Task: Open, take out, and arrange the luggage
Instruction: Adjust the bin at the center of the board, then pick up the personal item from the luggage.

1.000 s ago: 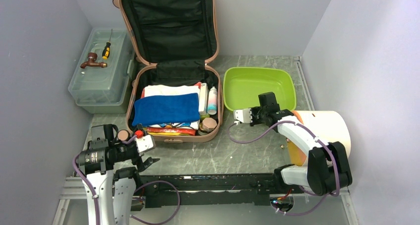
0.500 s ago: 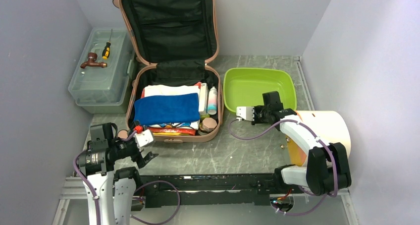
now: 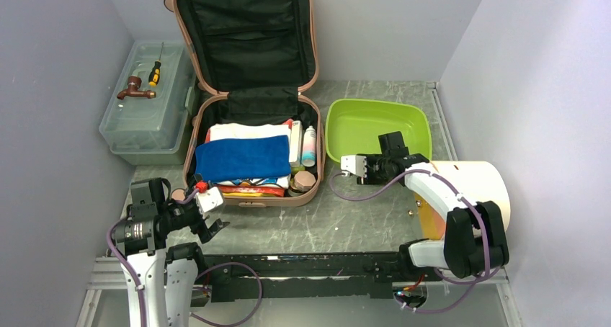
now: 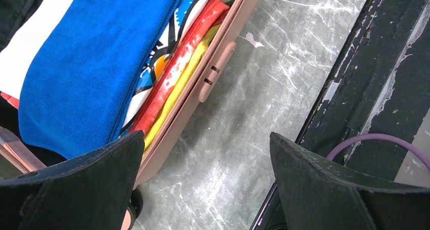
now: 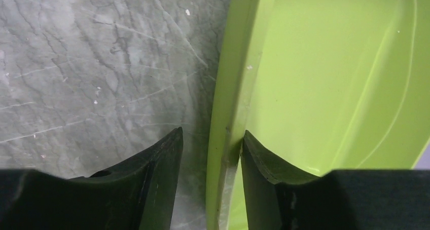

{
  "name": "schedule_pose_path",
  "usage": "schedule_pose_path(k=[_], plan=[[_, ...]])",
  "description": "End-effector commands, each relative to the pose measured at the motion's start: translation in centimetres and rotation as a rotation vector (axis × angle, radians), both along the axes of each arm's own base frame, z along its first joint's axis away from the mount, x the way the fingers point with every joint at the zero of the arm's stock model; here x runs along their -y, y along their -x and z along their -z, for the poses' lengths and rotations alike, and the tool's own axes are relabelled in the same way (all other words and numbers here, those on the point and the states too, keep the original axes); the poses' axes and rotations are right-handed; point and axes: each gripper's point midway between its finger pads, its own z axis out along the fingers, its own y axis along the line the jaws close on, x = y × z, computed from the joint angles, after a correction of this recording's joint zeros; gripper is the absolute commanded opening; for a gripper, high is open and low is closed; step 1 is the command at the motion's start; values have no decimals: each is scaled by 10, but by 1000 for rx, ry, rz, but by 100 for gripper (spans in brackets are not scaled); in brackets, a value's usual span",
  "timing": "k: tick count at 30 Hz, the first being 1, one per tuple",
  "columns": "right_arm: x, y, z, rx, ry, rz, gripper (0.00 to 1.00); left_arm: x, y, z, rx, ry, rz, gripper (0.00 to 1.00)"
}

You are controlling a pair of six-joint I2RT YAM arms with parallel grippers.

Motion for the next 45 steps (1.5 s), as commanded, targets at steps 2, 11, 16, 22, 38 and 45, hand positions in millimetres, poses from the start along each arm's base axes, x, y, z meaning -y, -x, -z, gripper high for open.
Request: schedule_pose_path(k=[2,11,16,22,38,45], plan=[[-20,5,8,-11,-5,-85,43,0,-4,-1,-14,21,-14,99],[-16,12,12,9,127,-150,0,0,-5,-1,-19,21,-13,100],[-13,26,0,19,138,-212,0,0,-5,-1,-22,22,-15,99],[-11,27,-2,10,157,-220,0,0,-5,-1,-22,21,-16,99],[-145,0,-229,-110,-783,40,76,-3,-9,1,-37,20,-36,100],[-199,-40,-215,-293,-887,228,80,-6,-11,1,-35,18,-60,100]])
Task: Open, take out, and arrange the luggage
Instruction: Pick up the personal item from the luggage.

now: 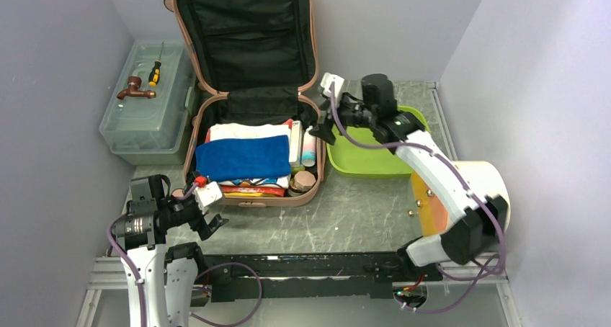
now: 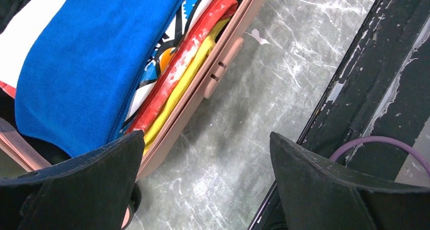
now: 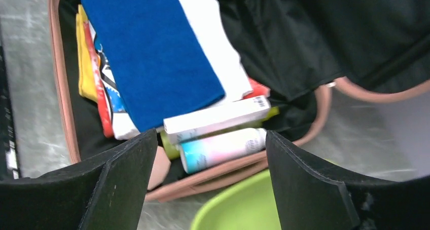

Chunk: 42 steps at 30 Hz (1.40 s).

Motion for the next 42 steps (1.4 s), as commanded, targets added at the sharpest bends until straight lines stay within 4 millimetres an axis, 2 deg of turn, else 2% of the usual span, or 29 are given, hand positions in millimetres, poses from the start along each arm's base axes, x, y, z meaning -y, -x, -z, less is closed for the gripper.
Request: schedule_pose_path(k=[1,7,12,15,20,29,36,42], plan=[[-31,-25,24,-288,-115,100,78,-1,-5,-2,2,14,-27,99],[-51,-50,58,-391,-38,175,71,-5,-7,-2,5,11,-56,99],[-58,-58,82,-414,37,216,70,-7,-8,-3,18,12,-71,100],[-63,-55,89,-419,26,191,70,-8,-8,-3,25,10,-83,100],[-80,-36,99,-414,4,94,70,-9,-9,-3,26,11,-90,99],[-96,-47,130,-499,78,134,71,-10,-9,-3,30,11,-99,99],[-100,-55,148,-533,118,146,72,-11,-9,-4,36,10,-104,100],[-102,-53,163,-569,137,132,70,-10,-9,-4,38,10,-102,100]])
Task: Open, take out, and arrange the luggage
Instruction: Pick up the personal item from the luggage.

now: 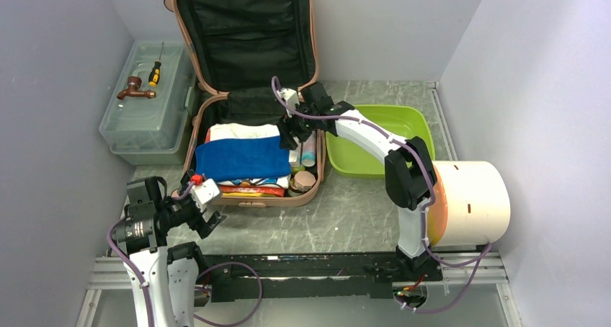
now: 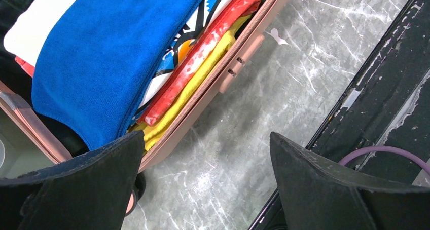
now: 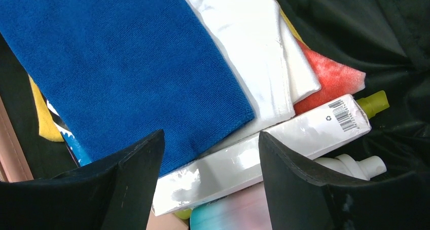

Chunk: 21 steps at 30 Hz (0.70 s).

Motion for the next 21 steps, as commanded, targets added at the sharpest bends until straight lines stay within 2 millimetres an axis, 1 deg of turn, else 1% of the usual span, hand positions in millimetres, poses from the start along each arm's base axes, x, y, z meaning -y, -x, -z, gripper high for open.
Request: schedule_pose_path(k=[1,6,11,13,16,18,21], plan=[[-5,-2,1,-14,-6,-10,70,1,-2,-3,21,11,-7,99],[-11,4,13,-66,-11,-55,67,1,-2,-3,22,10,-8,100],[-17,7,15,-100,-27,-87,65,0,-3,-3,22,9,-12,99],[-18,5,15,-103,-22,-82,64,0,-3,-3,22,10,-12,99],[-12,-5,21,-75,22,-31,64,0,-3,-3,21,10,-13,99],[-2,-16,28,-39,81,30,65,0,-3,-3,22,9,-14,99],[8,-25,31,1,128,77,67,-1,-3,-3,23,10,-16,99]])
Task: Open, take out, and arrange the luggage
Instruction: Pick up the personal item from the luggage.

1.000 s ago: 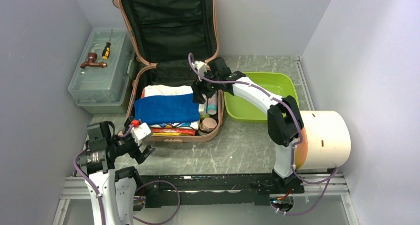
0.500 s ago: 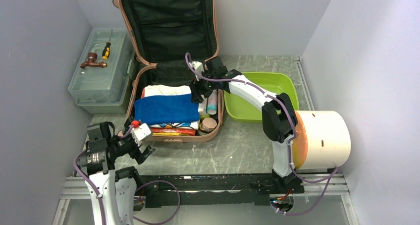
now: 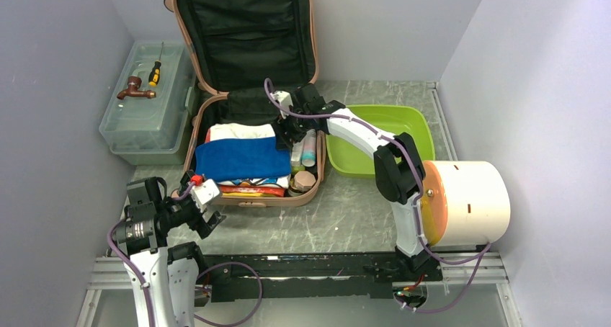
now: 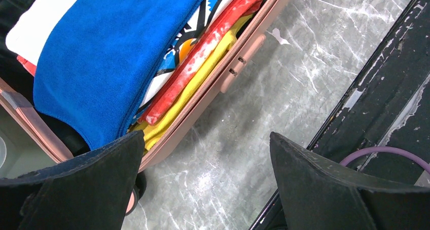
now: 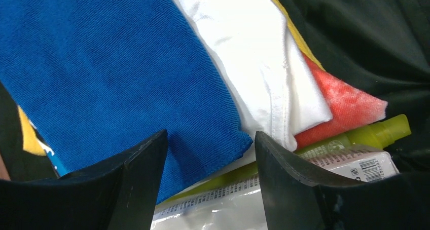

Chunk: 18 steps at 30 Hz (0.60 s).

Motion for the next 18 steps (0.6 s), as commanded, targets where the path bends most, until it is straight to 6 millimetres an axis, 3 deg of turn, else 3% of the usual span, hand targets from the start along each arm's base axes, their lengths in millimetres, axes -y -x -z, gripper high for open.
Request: schedule_pose_path(k=[1,4,7,12,18], plan=[[23,-18,8,55,117,103,67,0,-3,-4,19,12,-10,99],[17,-10,6,15,97,67,66,0,-3,-4,19,12,-10,99],[5,10,3,-77,32,-22,62,0,-3,-4,18,12,-9,100],[-8,36,-9,-186,-71,-118,46,0,-3,-4,18,12,-12,100],[-8,44,-23,-178,-105,-162,27,0,-3,-4,18,11,-15,99]])
